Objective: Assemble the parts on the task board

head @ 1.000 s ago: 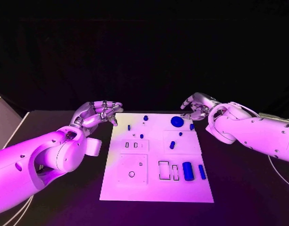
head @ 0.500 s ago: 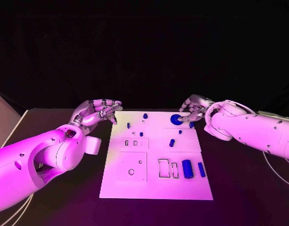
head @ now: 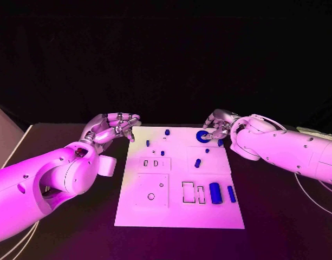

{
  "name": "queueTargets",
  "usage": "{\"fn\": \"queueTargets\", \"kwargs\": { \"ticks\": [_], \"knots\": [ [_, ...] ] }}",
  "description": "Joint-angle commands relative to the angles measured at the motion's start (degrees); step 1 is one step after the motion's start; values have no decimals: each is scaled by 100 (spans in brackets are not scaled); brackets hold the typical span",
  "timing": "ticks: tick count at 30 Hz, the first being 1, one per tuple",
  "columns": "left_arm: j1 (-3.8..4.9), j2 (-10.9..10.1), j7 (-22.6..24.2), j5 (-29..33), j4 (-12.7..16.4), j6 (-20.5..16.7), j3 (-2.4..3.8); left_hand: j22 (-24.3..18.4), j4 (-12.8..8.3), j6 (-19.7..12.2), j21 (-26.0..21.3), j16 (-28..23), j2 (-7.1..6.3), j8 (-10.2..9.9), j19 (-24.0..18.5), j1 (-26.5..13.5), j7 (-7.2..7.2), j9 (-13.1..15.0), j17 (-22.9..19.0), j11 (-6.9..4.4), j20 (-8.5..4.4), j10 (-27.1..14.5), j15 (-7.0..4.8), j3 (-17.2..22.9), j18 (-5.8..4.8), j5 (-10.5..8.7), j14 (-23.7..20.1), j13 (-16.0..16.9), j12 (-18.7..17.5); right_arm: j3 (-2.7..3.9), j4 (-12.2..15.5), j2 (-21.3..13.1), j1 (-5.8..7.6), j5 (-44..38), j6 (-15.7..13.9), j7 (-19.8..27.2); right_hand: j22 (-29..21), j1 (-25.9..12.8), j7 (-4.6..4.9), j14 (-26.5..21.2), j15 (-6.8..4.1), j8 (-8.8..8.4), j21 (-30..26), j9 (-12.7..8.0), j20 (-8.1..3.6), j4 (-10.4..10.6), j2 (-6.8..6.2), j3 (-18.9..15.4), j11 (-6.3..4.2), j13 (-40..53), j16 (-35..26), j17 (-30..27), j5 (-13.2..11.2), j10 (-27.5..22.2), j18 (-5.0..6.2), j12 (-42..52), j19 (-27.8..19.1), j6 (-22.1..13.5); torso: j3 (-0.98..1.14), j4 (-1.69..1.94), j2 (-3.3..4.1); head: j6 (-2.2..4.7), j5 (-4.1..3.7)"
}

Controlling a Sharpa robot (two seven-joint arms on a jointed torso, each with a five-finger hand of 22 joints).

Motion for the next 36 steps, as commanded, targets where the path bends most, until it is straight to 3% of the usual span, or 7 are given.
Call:
{"fn": "queueTargets", "kwargs": {
  "ticks": [1, 14, 19, 36],
  "knots": [
    [0, 17, 39, -23, 2, 103, 5, 5, 8, -16, 21, 18, 30, 16, -34, 6, -4, 9, 6, -20, 12, 17, -4, 28, 33, -4, -32, 7, -33, -5, -55, 40, -14, -218, 106, -60, 1160, 46, 6, 535, 49, 25, 20, -9, 50, 9, 10, -44, 26, 1506, 30, 1250, -2, 608, -83, 11, 453, -32, 1, -2, -2, 2, 12],
    [0, 23, 26, -30, -2, 107, 5, 13, 7, -17, 33, 24, 32, 18, -42, 2, -3, 11, 5, -19, 12, 15, -3, 31, 33, -4, -33, 9, -34, -12, -259, 142, -83, -501, 165, -63, 1187, 94, 7, 533, 51, 35, 41, -9, 53, 19, 42, -46, 27, 1506, 29, 1243, 38, 608, -89, 11, 464, -23, -1, 3, -5, -22, 1],
    [0, 23, 25, -30, -1, 109, 5, 16, 7, -20, 38, 26, 32, 17, -46, 0, -2, 12, 5, -18, 12, 13, -3, 32, 33, -4, -34, 9, -35, -12, -318, 157, -89, -520, 248, -52, 1196, 122, 7, 533, 52, 41, 48, -9, 55, 27, 57, -42, 27, 1506, 29, 1244, 74, 608, -91, 11, 466, -19, 5, 1, -4, -20, 31],
    [0, 37, 20, -31, -10, 112, 5, 16, 7, -20, 38, 26, 32, 17, -46, 0, -2, 12, 5, -18, 12, 13, -3, 32, 33, -4, -34, 9, -35, -12, -446, 257, -96, -424, 388, 18, 1206, 155, 0, 529, 49, 76, 54, -7, 58, 95, 138, 15, 23, 1506, 27, 1233, 201, 608, -92, 11, 465, 48, 5, 5, -2, -31, -6]
  ]
}}
